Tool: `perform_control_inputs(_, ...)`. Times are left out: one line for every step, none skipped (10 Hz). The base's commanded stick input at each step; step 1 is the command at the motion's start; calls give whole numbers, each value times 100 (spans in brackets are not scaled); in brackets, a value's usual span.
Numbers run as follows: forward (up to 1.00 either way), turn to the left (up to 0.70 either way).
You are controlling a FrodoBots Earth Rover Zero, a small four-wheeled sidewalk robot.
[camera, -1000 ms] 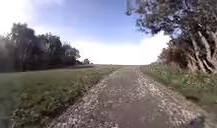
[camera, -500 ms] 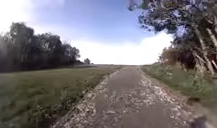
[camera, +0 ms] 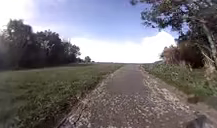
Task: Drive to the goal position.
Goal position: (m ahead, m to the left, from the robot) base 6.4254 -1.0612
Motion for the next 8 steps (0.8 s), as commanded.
perform_control_inputs(70, -9)
perform_control_inputs(70, 0)
perform_control_inputs(70, 0)
perform_control_inputs(70, 0)
perform_control_inputs(70, 0)
perform_control_inputs(70, 0)
perform_control_inputs(70, 0)
perform_control_inputs(70, 0)
